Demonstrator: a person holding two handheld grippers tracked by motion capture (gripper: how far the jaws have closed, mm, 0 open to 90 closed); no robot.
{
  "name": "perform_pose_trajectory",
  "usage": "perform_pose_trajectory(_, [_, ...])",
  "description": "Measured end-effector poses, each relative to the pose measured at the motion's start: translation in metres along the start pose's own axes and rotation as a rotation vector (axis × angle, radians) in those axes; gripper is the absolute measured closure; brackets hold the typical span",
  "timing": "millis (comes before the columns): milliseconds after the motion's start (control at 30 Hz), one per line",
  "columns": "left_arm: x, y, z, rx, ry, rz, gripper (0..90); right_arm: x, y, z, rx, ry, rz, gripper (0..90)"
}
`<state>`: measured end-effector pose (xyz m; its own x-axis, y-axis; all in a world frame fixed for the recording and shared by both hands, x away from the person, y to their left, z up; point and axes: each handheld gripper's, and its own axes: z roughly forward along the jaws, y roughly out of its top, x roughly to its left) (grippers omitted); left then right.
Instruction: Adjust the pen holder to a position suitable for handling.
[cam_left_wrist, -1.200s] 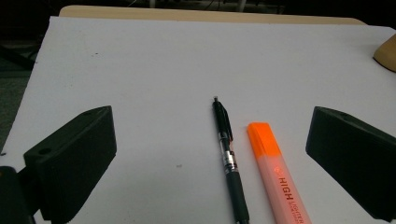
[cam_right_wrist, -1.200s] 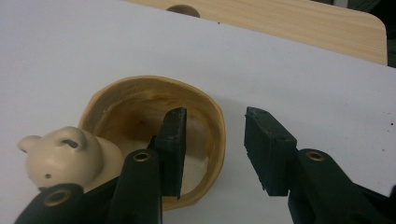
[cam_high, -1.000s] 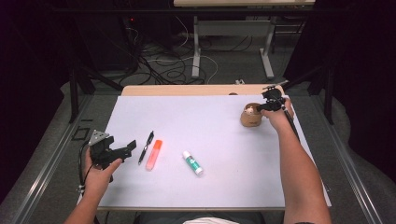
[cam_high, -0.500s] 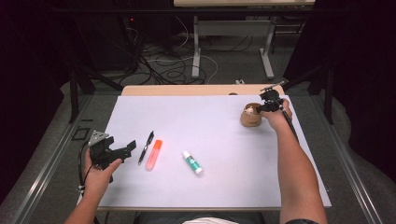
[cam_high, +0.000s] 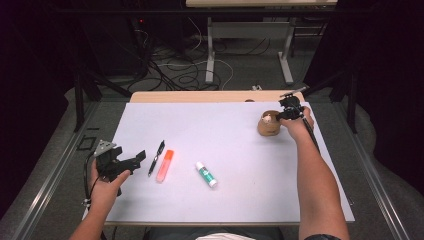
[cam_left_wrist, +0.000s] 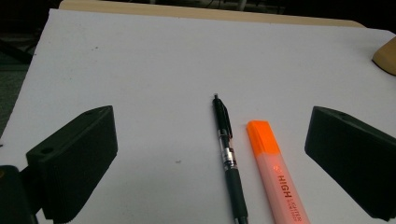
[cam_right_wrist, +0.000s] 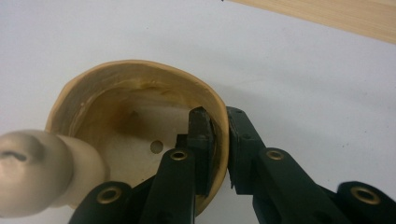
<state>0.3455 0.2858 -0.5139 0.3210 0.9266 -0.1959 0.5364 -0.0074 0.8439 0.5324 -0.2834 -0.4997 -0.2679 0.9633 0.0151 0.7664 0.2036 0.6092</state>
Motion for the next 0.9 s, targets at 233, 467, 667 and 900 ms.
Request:
perform_pose_trajectory(233, [-0.0002, -0.0003, 0.0013, 0.001, -0.005, -0.003, 2.5, 0.0030, -0.0007, -0.0040, 0.011, -0.014, 0.063, 82.7])
perform_pose_trajectory(467, [0.0000, -0.0004, 0.0012, 0.001, -0.004, -0.006, 2.6, 0.0067, 0.0000, -0.0067, 0.015, -0.026, 0.077, 82.7])
perform_pose_trajectory(667, [0.0005, -0.0004, 0.0013, 0.004, -0.002, -0.008, 2.6, 0.0080, 0.0000, -0.0086, 0.029, -0.038, 0.108, 82.8])
perform_pose_trajectory(900, [0.0008, -0.0004, 0.0015, 0.003, -0.002, -0.011, 2.6, 0.0067, 0.0021, -0.0111, 0.080, -0.030, 0.159, 82.8])
